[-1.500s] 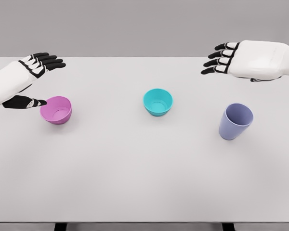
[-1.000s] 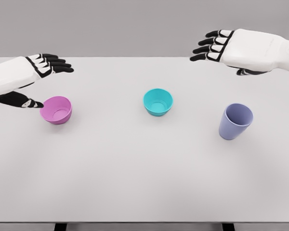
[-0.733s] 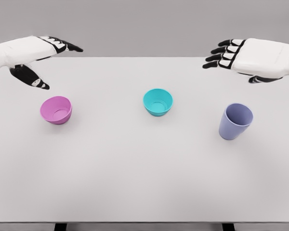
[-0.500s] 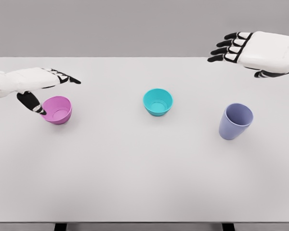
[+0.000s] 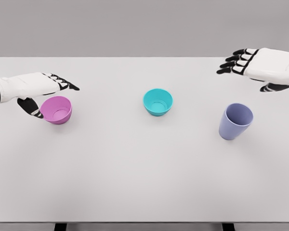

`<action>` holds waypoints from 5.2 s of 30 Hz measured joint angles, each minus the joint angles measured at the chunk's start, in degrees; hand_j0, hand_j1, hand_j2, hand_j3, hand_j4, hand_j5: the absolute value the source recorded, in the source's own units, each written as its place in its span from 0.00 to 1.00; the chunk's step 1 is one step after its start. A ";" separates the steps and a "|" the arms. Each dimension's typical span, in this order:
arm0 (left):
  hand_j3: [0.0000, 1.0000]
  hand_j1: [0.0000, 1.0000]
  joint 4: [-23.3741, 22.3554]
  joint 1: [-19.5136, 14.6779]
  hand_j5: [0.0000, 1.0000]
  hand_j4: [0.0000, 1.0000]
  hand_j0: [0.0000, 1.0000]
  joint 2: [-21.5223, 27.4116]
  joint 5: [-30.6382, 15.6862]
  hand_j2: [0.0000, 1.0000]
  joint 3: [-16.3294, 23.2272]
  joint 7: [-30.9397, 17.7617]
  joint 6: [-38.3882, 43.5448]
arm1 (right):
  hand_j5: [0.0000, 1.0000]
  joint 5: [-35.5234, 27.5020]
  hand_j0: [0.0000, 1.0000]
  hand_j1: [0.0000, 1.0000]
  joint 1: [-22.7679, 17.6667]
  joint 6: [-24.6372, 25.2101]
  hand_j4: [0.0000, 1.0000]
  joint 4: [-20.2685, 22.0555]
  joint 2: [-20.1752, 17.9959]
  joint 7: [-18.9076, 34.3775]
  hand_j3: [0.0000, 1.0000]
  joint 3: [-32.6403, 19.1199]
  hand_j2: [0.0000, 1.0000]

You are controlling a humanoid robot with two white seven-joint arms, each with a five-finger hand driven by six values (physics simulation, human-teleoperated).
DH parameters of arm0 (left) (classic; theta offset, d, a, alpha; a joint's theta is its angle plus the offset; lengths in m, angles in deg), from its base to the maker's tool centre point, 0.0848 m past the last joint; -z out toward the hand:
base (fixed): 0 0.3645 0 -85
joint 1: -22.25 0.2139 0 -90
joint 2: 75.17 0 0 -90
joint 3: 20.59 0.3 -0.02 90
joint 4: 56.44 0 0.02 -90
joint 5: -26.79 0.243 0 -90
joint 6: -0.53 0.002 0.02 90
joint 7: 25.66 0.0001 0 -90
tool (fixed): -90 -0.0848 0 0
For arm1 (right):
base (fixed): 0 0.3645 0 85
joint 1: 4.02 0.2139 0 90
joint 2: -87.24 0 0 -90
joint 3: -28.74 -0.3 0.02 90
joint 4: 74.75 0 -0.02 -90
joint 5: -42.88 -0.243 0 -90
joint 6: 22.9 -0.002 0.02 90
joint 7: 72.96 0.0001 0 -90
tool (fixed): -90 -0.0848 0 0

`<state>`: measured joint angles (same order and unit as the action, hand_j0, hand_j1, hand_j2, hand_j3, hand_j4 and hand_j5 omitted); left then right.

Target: Stacking bowl and cup with both arms

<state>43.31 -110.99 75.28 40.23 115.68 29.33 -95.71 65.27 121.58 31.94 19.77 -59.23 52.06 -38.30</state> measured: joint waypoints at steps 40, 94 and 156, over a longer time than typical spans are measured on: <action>1.00 1.00 -5.36 3.78 1.00 1.00 1.00 -6.70 3.13 1.00 0.75 0.00 11.57 | 1.00 -0.06 1.00 1.00 -0.97 0.00 1.00 -0.62 -1.49 0.00 1.00 -0.53 1.00; 1.00 1.00 -7.91 3.25 1.00 1.00 1.00 -7.94 5.77 1.00 2.35 0.00 11.29 | 1.00 -0.05 1.00 1.00 -0.97 0.00 1.00 -0.74 -1.64 0.00 1.00 -0.53 1.00; 0.62 0.62 -0.16 -2.90 0.62 0.62 0.62 -13.73 7.98 0.62 2.41 -0.03 11.18 | 1.00 -0.04 1.00 1.00 -1.14 0.00 1.00 -0.75 -1.99 0.00 1.00 -0.53 1.00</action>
<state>43.15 -113.89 61.55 48.21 118.10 29.29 -84.53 65.23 120.43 31.94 19.01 -61.23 52.06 -38.83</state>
